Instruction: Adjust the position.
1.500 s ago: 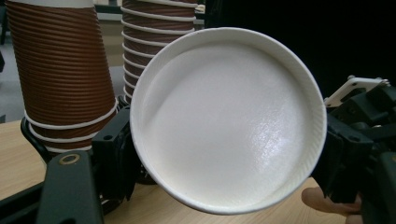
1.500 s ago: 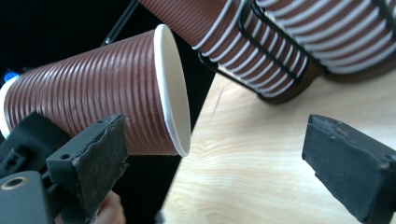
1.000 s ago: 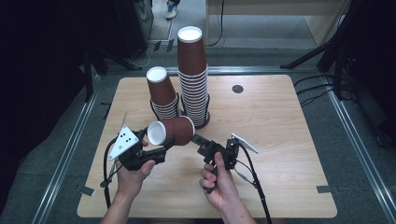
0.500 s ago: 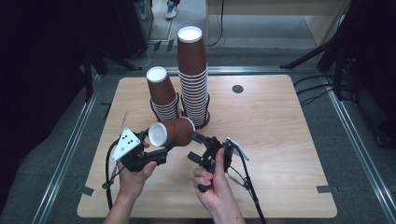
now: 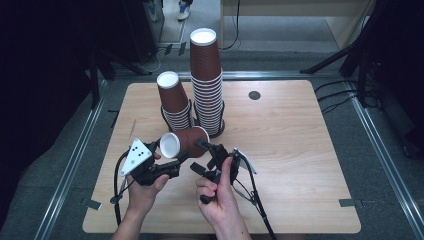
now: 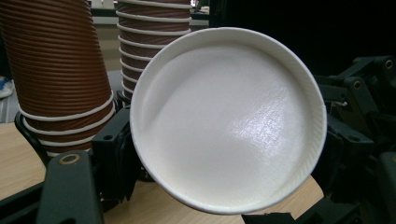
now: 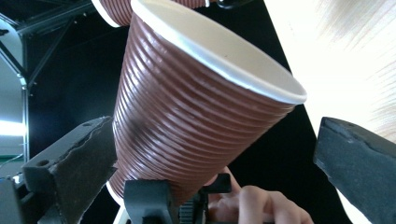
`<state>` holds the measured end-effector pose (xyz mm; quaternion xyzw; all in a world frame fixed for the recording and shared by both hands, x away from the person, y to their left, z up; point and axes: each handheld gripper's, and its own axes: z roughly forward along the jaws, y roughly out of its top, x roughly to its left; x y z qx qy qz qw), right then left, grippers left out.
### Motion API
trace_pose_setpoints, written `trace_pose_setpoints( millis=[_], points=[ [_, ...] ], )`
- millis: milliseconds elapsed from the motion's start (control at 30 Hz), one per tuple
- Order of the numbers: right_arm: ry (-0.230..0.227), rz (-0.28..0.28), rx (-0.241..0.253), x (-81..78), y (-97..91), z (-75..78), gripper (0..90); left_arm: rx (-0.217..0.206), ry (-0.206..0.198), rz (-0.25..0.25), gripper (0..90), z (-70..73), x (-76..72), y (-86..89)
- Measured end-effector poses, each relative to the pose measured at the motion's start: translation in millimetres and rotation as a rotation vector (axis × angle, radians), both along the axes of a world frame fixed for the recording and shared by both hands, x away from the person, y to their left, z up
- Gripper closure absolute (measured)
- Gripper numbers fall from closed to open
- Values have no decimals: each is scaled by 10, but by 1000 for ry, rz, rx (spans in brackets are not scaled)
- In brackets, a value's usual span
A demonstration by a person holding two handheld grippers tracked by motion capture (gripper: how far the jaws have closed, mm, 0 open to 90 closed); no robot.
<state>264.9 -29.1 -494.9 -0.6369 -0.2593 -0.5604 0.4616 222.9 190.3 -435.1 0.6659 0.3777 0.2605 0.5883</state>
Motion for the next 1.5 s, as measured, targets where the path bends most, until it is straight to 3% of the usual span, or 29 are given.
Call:
trace_pose_setpoints(
  millis=[733, 1100, 1367, 1500],
  points=[
    [62, -75, 32, 137, 92, 61, 1, 19, -18, -36, 225, -13, -43, -70],
    [71, -102, 24, 135, 84, 70, 83, 24, -1, -50, 218, -44, -40, -63],
    [44, -113, -10, 118, 63, 71, 121, 14, 32, -71, 166, -66, -21, -59],
    [-6, -158, -70, 139, 15, 94, 127, -21, 39, -82, 111, -75, -26, -16]
  ],
)
